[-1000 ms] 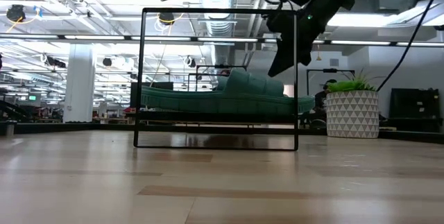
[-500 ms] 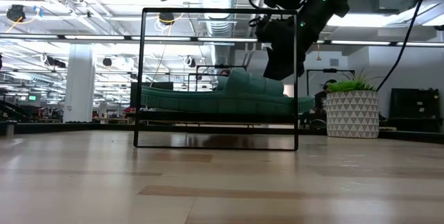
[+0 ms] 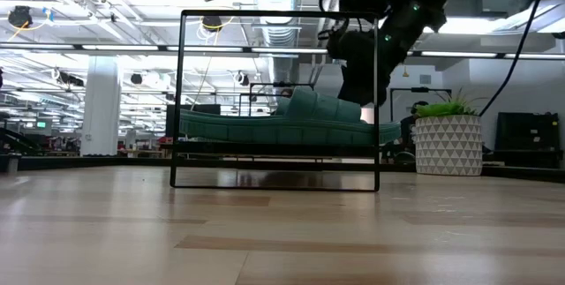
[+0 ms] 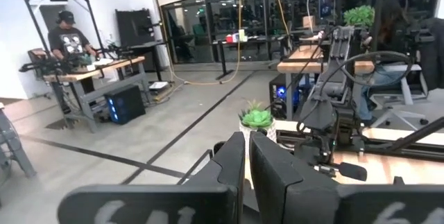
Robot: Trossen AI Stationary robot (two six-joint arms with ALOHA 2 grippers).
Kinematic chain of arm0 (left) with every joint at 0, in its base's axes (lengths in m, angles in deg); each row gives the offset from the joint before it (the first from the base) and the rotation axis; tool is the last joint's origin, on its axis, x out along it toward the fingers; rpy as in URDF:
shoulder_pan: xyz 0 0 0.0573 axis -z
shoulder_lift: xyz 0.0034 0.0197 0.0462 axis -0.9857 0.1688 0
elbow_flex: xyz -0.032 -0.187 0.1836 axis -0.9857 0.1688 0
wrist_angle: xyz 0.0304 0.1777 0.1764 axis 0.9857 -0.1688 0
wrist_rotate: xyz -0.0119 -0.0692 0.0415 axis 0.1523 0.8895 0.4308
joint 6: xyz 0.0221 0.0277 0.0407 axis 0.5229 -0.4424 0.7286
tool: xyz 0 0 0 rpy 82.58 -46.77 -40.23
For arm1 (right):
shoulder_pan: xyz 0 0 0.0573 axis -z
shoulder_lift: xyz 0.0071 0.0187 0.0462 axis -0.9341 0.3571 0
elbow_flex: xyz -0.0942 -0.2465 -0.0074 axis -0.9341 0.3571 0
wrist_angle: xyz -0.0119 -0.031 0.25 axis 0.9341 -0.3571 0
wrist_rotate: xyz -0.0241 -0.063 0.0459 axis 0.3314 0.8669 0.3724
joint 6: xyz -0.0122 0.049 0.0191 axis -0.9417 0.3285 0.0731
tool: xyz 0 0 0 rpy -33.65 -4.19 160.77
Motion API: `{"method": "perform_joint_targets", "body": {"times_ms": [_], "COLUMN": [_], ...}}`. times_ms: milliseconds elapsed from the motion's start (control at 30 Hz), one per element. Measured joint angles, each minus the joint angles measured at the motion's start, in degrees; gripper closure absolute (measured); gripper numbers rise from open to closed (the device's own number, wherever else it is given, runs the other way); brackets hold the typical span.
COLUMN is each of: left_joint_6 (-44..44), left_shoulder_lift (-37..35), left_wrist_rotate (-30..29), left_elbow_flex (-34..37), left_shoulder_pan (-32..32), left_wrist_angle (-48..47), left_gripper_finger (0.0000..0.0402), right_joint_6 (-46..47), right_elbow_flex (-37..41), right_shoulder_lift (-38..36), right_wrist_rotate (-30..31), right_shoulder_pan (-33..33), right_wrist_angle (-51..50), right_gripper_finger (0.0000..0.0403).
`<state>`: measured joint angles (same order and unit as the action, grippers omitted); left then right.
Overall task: Pick and place slides into the shelf
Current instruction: Adjust the green and black slides on the shelf
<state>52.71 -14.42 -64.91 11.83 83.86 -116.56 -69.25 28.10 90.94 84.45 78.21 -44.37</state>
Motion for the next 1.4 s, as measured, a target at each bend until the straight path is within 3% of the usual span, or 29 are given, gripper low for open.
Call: {"method": "perform_joint_targets", "body": {"times_ms": [400, 533, 1033, 1400], "left_joint_6": [-0.4, -0.4, -0.4, -0.4], "left_shoulder_lift": [0.0, 0.0, 0.0, 0.0], "left_wrist_rotate": [0.0, 0.0, -0.1, -0.1], "left_elbow_flex": [0.0, 0.0, 0.0, 0.0], "left_shoulder_pan": [0.0, 0.0, 0.0, 0.0], "left_wrist_angle": [0.0, 0.0, 0.0, 0.0], "left_gripper_finger": [0.0391, 0.0391, 0.0391, 0.0391], "right_joint_6": [2.1, 1.7, 0.0, 0.4], "right_elbow_flex": [5.6, 5.7, 6.0, 6.3], "right_shoulder_lift": [0.0, 0.0, 0.0, 0.0], "right_wrist_rotate": [-6.6, -7.2, -18.2, -20.9], "right_shoulder_pan": [0.4, 0.8, 2.3, 2.0], "right_wrist_angle": [11.5, 12.2, 12.2, 10.4], "right_gripper_finger": [0.0403, 0.0403, 0.0403, 0.0403]}}
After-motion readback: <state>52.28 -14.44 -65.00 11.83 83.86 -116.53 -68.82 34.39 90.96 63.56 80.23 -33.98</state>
